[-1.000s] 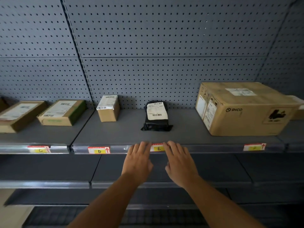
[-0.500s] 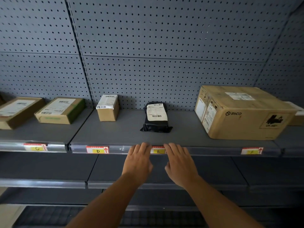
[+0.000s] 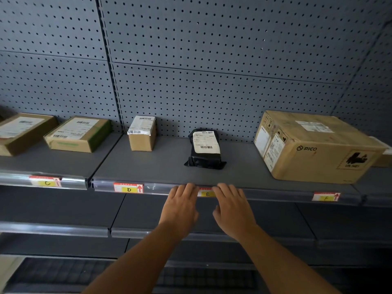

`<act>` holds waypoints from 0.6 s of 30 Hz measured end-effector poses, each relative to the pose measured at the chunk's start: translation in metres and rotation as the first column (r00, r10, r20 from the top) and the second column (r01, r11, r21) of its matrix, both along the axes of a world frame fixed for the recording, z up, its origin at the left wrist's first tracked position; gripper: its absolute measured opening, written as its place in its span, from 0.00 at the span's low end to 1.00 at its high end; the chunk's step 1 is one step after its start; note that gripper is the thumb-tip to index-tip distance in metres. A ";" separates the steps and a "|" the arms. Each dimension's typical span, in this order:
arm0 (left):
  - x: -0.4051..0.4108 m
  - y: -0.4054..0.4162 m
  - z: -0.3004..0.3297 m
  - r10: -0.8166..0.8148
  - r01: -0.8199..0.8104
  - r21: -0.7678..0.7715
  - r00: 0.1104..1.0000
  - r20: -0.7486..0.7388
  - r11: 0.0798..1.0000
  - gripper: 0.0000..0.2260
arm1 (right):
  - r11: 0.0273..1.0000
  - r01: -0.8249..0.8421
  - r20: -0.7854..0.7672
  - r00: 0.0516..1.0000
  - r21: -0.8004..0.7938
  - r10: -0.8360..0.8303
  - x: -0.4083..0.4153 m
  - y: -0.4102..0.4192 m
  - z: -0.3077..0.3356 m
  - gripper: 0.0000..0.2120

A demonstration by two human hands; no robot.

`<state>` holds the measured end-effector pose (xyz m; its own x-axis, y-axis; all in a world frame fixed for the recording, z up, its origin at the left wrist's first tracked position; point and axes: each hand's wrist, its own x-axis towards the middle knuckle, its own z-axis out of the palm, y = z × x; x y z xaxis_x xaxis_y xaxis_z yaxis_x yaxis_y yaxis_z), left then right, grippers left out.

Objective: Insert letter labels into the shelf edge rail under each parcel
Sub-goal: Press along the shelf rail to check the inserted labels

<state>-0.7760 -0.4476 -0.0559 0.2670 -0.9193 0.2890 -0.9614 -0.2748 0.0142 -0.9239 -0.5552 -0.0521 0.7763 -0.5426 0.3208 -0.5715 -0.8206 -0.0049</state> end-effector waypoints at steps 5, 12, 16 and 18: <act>-0.001 0.000 -0.003 0.024 -0.024 0.012 1.000 0.003 1.000 0.29 | 1.000 -0.001 -0.061 0.998 -0.005 0.001 -0.003 0.002 0.001 0.26; -0.021 -0.001 -0.004 0.086 -0.087 -0.019 0.995 -0.042 0.996 0.32 | 0.999 -0.040 -0.067 0.997 -0.018 0.038 -0.021 0.000 0.009 0.34; -0.058 -0.028 -0.002 0.029 -0.030 -0.077 0.999 -0.017 0.997 0.29 | 0.999 -0.033 -0.035 0.999 -0.038 0.032 -0.066 -0.025 0.008 0.31; -0.087 -0.049 -0.001 0.001 0.000 -0.085 1.000 0.013 0.996 0.29 | 0.999 -0.026 -0.029 0.999 -0.044 0.025 -0.096 -0.045 0.005 0.31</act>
